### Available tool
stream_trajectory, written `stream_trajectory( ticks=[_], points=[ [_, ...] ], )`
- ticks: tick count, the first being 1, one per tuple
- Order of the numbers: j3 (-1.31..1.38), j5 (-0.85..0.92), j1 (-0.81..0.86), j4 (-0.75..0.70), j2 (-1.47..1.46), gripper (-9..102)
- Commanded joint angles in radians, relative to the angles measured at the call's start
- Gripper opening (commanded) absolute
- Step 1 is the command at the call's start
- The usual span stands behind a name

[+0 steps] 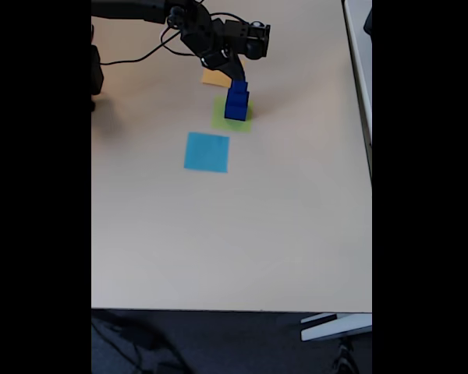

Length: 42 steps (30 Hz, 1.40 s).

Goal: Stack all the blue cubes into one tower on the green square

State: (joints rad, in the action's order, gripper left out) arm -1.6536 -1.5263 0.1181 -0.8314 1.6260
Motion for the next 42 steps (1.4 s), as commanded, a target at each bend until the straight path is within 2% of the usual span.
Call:
stream_trajectory(
  ticks=[1, 22, 42],
  points=[
    [0.0, -0.015, 0.003, -0.005, 0.031, 0],
    [-0.008, -0.015, 0.011, 0.003, 0.028, 0],
    [-0.006, -0.006, 0.006, 0.017, 0.028, 8]
  ],
)
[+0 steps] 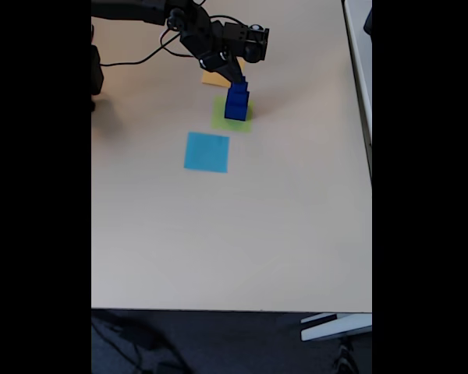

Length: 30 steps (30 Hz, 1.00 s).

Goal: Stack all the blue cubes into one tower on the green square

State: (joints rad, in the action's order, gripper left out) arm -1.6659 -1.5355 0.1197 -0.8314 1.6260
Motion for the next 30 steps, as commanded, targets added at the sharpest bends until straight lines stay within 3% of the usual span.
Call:
stream_trajectory(
  ticks=[1, 17, 25, 30],
  points=[
    [0.006, 0.003, 0.005, 0.017, 0.028, 8],
    [0.046, 0.091, -0.009, 0.115, 0.031, 15],
    [0.362, 0.462, -0.028, 0.126, 0.035, 0],
    [0.632, 0.807, -0.061, -0.005, 0.086, 0]
  ],
)
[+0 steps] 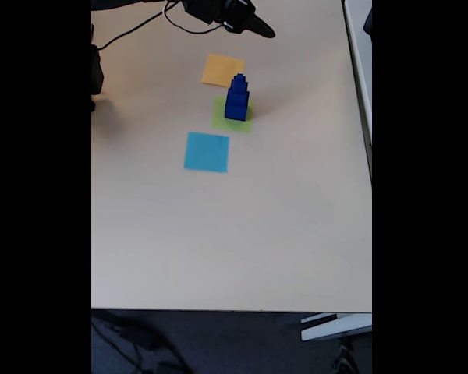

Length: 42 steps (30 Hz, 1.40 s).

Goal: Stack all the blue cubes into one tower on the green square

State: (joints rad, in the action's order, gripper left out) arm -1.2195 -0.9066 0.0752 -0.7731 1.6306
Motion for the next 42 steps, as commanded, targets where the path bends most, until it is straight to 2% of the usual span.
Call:
stream_trajectory(
  ticks=[1, 3, 7, 14, 19, 25, 36, 42],
  points=[
    [0.244, 0.239, -0.028, -0.12, 0.101, 0],
    [0.38, 0.359, -0.041, -0.25, 0.12, 0],
    [0.615, 0.428, -0.011, -0.591, 0.153, 0],
    [0.568, 0.468, 0.107, -0.913, 0.408, 0],
    [0.103, 0.511, 0.199, -0.904, 0.798, 0],
    [-0.482, 0.561, 0.192, -0.744, 1.304, 0],
    [-0.953, 0.615, 0.147, -0.632, 1.735, 0],
    [-1.015, 0.644, 0.15, -0.629, 1.75, 0]
  ],
)
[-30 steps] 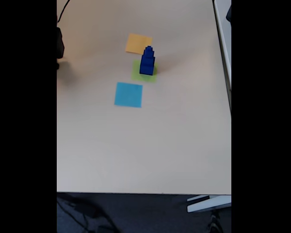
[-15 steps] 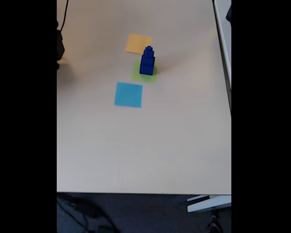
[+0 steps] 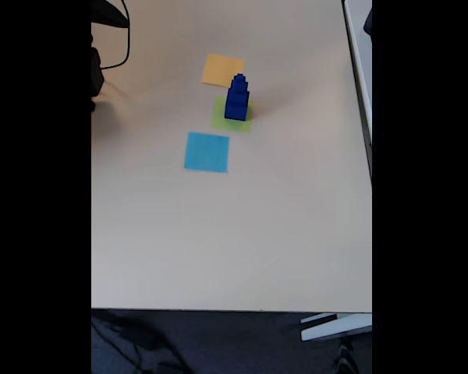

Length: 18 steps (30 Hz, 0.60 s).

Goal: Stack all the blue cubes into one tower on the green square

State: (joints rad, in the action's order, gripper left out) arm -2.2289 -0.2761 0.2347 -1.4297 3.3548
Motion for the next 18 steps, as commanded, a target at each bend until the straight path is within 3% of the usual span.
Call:
stream_trajectory(
  ticks=[1, 7, 18],
  points=[
    [-0.008, 0.012, -0.009, 0.028, 0.026, 0],
    [-0.028, -0.025, -0.009, 0.098, 0.026, 0],
    [-0.078, -0.396, 0.087, 0.152, -0.014, 0]
  ],
)
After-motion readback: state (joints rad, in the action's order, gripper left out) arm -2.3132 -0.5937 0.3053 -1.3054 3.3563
